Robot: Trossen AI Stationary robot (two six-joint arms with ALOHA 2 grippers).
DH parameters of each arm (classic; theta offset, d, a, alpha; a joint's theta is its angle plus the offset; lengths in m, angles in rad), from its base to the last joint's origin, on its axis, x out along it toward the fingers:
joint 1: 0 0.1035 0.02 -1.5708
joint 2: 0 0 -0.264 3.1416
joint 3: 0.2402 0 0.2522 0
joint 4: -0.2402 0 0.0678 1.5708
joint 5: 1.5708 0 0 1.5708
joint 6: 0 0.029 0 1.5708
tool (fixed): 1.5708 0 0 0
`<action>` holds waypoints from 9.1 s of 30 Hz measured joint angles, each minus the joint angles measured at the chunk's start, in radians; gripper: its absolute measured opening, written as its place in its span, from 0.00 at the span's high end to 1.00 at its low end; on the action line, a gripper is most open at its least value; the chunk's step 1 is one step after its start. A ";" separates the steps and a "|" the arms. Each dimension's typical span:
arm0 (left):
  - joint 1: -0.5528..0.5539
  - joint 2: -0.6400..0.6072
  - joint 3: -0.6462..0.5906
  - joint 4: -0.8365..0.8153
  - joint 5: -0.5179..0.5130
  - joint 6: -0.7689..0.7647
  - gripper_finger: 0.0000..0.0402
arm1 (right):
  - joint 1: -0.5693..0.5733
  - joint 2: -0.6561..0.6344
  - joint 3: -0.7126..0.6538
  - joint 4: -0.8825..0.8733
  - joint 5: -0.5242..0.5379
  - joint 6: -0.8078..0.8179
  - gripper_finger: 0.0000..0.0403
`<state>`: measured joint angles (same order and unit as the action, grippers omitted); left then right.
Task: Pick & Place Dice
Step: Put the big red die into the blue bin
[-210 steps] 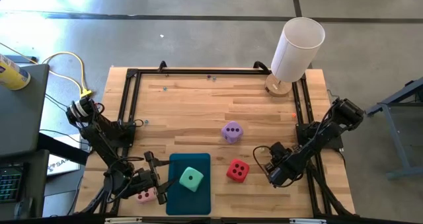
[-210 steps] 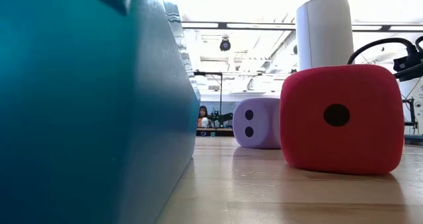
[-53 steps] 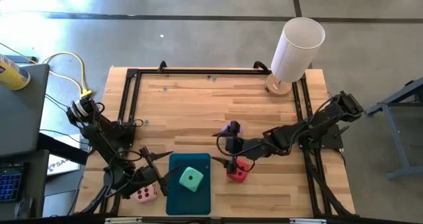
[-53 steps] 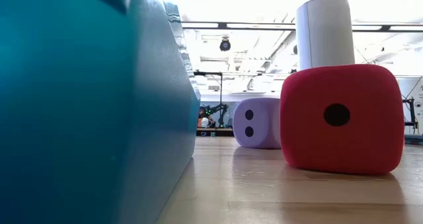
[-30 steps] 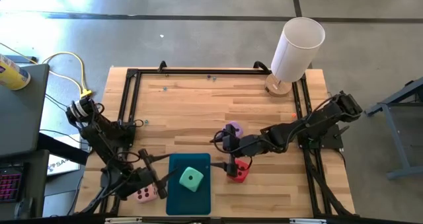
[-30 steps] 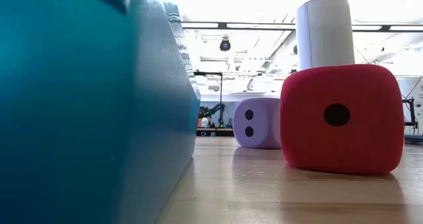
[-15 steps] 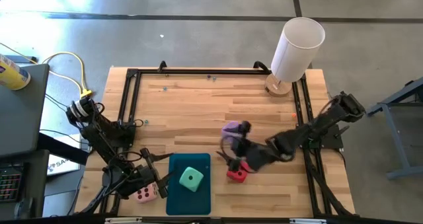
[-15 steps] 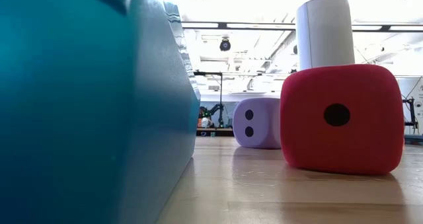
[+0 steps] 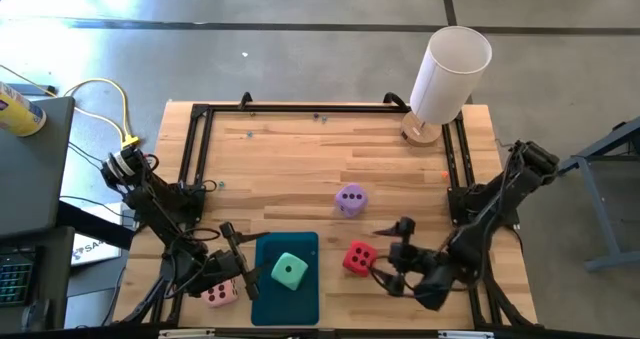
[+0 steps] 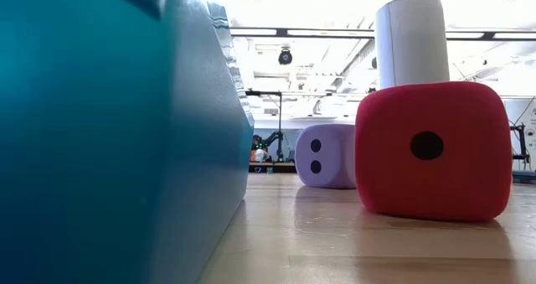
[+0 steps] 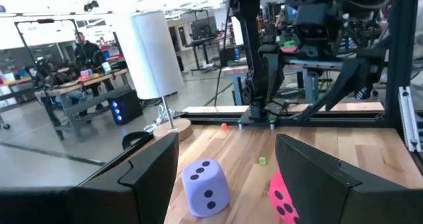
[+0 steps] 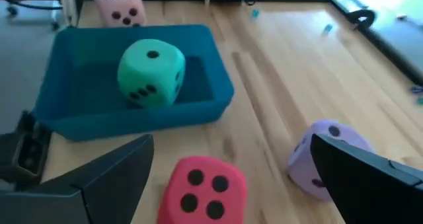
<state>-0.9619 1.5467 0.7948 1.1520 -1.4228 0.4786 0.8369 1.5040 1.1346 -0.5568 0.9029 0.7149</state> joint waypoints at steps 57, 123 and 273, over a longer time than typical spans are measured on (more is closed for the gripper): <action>0.034 0.000 0.000 -0.098 0.062 -0.182 0.39 | 0.024 0.321 -0.421 0.979 0.156 -0.108 0.01; 0.021 0.000 0.001 -0.098 0.082 -0.211 0.39 | -0.115 0.282 -0.409 1.438 -0.164 -0.604 0.01; 0.083 0.108 0.000 -0.396 0.863 -0.759 0.39 | -0.371 0.579 0.275 0.863 -0.891 -0.659 0.01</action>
<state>-0.8790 1.6543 0.7944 0.7563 -0.5601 -0.2808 0.4662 2.0827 1.4094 0.3059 0.0119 0.0559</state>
